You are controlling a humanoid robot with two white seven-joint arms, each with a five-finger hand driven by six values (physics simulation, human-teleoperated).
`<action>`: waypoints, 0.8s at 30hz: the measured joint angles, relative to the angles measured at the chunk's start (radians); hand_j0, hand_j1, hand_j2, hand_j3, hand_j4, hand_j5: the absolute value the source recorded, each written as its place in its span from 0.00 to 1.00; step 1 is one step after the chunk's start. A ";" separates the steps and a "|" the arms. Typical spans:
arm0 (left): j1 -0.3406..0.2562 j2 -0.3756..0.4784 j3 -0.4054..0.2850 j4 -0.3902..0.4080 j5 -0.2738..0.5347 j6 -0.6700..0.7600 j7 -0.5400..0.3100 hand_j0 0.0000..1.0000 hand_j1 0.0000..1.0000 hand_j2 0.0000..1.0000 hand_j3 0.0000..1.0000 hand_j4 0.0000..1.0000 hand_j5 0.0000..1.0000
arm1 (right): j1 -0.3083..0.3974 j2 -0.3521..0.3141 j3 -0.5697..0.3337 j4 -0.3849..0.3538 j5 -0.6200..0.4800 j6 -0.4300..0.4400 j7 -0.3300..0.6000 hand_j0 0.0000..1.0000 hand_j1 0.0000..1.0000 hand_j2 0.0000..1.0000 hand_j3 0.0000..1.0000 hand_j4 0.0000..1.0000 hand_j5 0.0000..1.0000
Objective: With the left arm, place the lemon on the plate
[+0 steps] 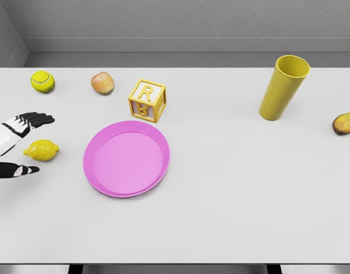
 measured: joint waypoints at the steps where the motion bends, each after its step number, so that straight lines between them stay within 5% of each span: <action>1: 0.000 -0.003 0.000 -0.001 -0.004 0.000 0.000 1.00 1.00 1.00 1.00 1.00 1.00 | 0.000 0.000 -0.001 0.000 0.000 -0.001 0.000 1.00 1.00 1.00 1.00 1.00 1.00; 4: -0.003 -0.006 0.008 0.003 -0.050 0.000 -0.005 1.00 1.00 1.00 1.00 1.00 1.00 | 0.000 0.000 0.001 0.000 0.000 -0.001 -0.001 1.00 1.00 1.00 1.00 1.00 1.00; 14: -0.040 -0.006 0.067 0.064 -0.112 -0.001 -0.230 1.00 1.00 1.00 1.00 1.00 1.00 | 0.000 0.000 0.001 0.000 0.000 -0.002 -0.002 1.00 1.00 1.00 1.00 1.00 1.00; 18: -0.196 0.013 -0.057 0.088 -0.113 0.000 -0.257 1.00 1.00 1.00 1.00 1.00 1.00 | 0.000 0.000 0.001 0.000 0.000 -0.002 -0.002 1.00 1.00 1.00 1.00 1.00 1.00; 24: -0.273 0.018 -0.158 0.193 -0.117 -0.001 -0.277 1.00 1.00 1.00 1.00 1.00 1.00 | 0.000 0.000 0.001 0.000 0.000 -0.002 -0.002 1.00 1.00 1.00 1.00 1.00 1.00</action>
